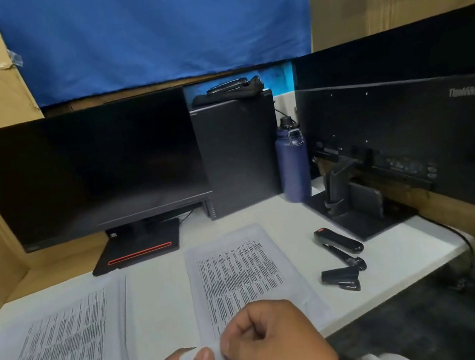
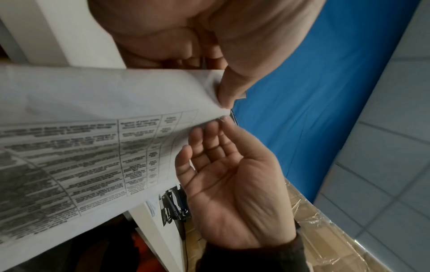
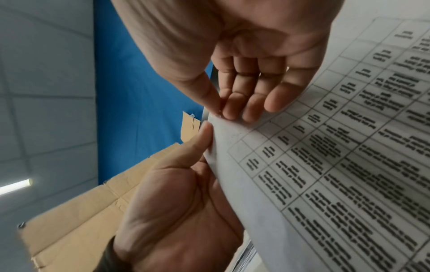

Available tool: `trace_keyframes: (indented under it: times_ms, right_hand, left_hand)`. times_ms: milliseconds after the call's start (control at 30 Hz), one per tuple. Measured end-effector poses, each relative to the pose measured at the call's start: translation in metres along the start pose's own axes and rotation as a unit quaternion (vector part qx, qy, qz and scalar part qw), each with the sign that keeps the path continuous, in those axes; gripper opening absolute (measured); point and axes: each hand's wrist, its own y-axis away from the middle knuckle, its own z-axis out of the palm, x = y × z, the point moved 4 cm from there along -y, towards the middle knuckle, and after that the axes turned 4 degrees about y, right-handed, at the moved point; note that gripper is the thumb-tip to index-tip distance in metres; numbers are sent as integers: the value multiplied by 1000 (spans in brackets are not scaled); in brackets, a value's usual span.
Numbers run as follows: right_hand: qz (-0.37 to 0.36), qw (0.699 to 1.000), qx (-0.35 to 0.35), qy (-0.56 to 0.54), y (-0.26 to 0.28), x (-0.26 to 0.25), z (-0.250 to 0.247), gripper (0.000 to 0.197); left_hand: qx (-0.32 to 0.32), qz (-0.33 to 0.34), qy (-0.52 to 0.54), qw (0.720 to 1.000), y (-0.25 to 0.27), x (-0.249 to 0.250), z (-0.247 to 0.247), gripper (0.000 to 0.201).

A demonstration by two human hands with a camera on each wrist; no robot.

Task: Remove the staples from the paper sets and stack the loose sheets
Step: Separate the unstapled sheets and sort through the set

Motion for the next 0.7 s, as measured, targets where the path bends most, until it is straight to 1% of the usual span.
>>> trace_keyframes:
  times_ms: [100, 200, 267, 300, 367, 400, 433, 467, 500, 533, 600, 700]
  right_hand:
    - [20, 999, -18, -20, 0, 1, 0, 13]
    - [36, 998, -30, -31, -1, 4, 3, 10]
    - [34, 998, -33, -28, 1, 3, 4, 8]
    - [37, 998, -42, -36, 2, 2, 4, 8]
    - [60, 993, -66, -71, 3, 2, 5, 14]
    - [79, 989, -78, -97, 4, 5, 6, 18]
    - [95, 984, -88, -124, 5, 6, 8, 21]
    - [105, 979, -98, -145, 6, 8, 9, 22]
    - [111, 976, -103, -159, 7, 9, 10, 23]
    - [113, 974, -104, -166, 7, 11, 10, 23]
    - [102, 974, -94, -179, 8, 13, 13, 18]
    - [75, 976, -49, -199, 10, 13, 18, 4]
  left_hand:
    - [-17, 2, -15, 1000, -8, -13, -6, 22]
    - [7, -11, -36, 999, -12, -28, -13, 14]
    - [17, -10, -44, 999, -11, -26, -11, 11]
    - [16, -8, -39, 999, -10, -25, -10, 12]
    - [7, -1, -20, 1000, -10, -27, -9, 33]
    - [7, 3, -16, 1000, -10, -27, -9, 37]
    - [7, 6, -17, 1000, -10, -28, -9, 35]
    - [5, 5, -10, 1000, -9, -27, -7, 28]
    - [2, 3, -4, 1000, -7, -27, -6, 23]
    - [-6, 4, -2, 1000, -6, -26, -5, 21]
    - [-23, 11, -15, 1000, -6, -28, -3, 27]
    - [-36, 33, 7, 999, -7, -33, -4, 41]
